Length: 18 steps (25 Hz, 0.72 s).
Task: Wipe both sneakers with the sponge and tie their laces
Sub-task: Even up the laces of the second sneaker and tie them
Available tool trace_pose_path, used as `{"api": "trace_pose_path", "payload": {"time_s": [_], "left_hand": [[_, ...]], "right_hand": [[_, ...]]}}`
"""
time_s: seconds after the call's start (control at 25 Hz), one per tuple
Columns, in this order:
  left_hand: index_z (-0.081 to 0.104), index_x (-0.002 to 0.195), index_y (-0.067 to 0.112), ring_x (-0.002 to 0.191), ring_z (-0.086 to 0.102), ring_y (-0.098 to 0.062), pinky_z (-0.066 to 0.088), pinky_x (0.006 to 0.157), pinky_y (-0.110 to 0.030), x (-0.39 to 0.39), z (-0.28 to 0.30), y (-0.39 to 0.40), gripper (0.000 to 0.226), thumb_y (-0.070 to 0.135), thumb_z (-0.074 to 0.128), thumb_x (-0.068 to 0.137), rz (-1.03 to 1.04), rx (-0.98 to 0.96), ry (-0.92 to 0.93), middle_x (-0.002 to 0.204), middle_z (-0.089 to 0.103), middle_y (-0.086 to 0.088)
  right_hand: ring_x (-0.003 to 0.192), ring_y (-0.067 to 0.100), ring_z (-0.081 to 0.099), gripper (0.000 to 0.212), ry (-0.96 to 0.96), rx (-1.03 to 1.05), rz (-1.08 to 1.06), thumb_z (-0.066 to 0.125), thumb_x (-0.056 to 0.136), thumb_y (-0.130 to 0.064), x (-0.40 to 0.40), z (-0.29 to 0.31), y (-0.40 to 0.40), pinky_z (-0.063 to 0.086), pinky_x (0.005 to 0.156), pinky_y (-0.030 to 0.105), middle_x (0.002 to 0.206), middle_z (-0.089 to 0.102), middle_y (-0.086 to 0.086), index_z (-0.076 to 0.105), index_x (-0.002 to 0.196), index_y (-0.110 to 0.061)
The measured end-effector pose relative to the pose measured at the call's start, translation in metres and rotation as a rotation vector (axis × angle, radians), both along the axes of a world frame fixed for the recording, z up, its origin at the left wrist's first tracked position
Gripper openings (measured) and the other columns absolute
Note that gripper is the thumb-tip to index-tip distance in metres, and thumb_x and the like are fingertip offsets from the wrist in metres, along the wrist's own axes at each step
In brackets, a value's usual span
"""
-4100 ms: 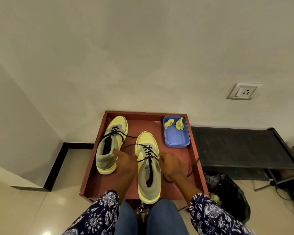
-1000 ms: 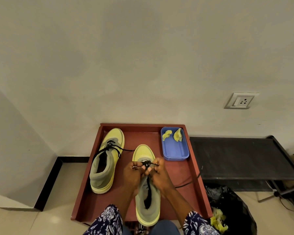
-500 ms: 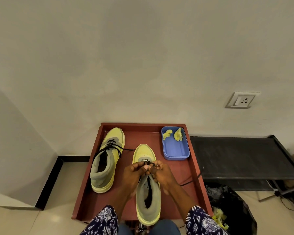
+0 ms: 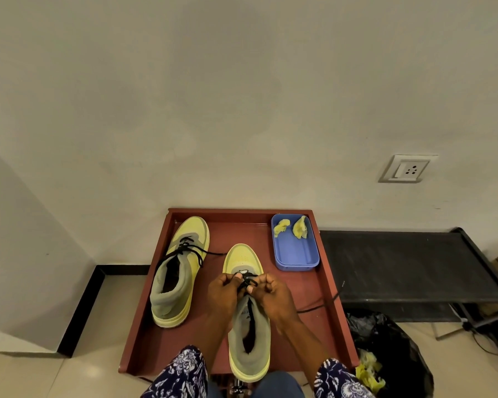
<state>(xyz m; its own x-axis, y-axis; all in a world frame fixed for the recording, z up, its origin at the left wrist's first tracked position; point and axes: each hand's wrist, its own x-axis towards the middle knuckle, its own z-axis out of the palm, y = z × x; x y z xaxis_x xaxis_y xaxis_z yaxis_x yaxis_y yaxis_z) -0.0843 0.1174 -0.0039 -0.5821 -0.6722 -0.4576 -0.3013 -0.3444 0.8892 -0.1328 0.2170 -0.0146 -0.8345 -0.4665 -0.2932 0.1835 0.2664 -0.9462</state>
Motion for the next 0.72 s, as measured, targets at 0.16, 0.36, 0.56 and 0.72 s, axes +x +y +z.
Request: {"api": "trace_pose_path", "payload": {"time_s": [0.16, 0.36, 0.56, 0.72], "left_hand": [[0.060, 0.073, 0.004, 0.056, 0.060, -0.017, 0.048, 0.050, -0.021, -0.005, -0.007, -0.005, 0.013, 0.009, 0.063, 0.085, -0.011, -0.154, -0.142, 0.067, 0.065, -0.011], [0.066, 0.081, 0.011, 0.082, 0.065, -0.023, 0.047, 0.073, -0.028, -0.006, -0.001, -0.010, 0.009, 0.015, 0.060, 0.086, -0.289, -0.493, -0.274, 0.087, 0.070, -0.010], [0.068, 0.087, 0.001, 0.085, 0.063, -0.028, 0.043, 0.065, -0.028, -0.004, 0.007, -0.019, 0.019, 0.013, 0.054, 0.085, -0.602, -0.627, -0.280, 0.089, 0.069, -0.017], [0.068, 0.079, -0.002, 0.082, 0.061, -0.035, 0.031, 0.054, -0.025, -0.001, 0.004, -0.019, 0.015, 0.010, 0.058, 0.080, -0.658, -0.694, -0.233, 0.082, 0.067, -0.022]], "right_hand": [[0.069, 0.013, 0.059, 0.013, 0.082, 0.047, -0.004, 0.063, 0.082, -0.006, 0.002, -0.002, -0.003, 0.052, 0.072, 0.033, 0.072, 0.065, 0.004, 0.062, 0.079, -0.018], [0.063, 0.002, 0.054, 0.017, 0.168, 0.111, 0.004, 0.061, 0.084, -0.006, 0.000, 0.002, -0.005, 0.042, 0.057, 0.008, 0.070, 0.062, -0.007, 0.058, 0.077, -0.020], [0.066, 0.004, 0.054, 0.022, 0.186, 0.102, -0.039, 0.058, 0.086, -0.005, -0.001, 0.002, -0.007, 0.042, 0.058, 0.007, 0.072, 0.061, -0.006, 0.056, 0.076, -0.024], [0.066, 0.004, 0.052, 0.016, 0.221, 0.120, -0.049, 0.057, 0.087, -0.005, -0.001, 0.003, -0.008, 0.042, 0.057, 0.006, 0.073, 0.060, -0.004, 0.056, 0.080, -0.020]]}}
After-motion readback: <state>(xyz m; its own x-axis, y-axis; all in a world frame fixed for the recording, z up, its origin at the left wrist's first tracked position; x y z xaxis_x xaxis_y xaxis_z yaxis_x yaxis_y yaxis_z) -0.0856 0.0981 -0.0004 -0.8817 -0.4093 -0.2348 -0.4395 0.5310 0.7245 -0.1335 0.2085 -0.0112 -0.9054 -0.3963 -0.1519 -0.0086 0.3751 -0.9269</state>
